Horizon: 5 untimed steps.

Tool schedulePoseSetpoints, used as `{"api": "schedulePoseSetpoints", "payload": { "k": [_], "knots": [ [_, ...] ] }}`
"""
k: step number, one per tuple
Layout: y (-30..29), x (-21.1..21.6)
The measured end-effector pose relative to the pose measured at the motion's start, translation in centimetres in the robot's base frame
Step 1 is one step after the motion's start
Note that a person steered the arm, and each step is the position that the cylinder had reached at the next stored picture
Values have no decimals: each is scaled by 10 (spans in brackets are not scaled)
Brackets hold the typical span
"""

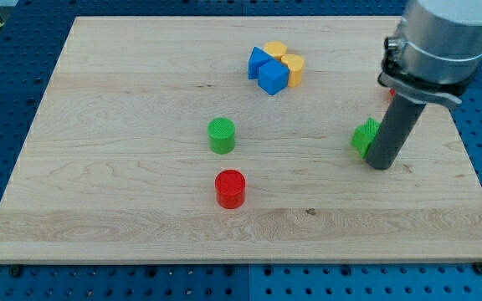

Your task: Place the green star bottom left to the red star

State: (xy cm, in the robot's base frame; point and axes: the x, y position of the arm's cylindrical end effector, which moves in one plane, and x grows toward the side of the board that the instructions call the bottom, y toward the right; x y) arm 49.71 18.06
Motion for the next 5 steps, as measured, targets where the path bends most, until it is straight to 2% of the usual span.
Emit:
{"api": "schedulePoseSetpoints", "payload": {
  "k": [1, 2, 3, 4, 5],
  "knots": [
    [2, -24],
    [6, -13],
    [-21, 1],
    [-30, -35],
    [-21, -37]
  ]
}}
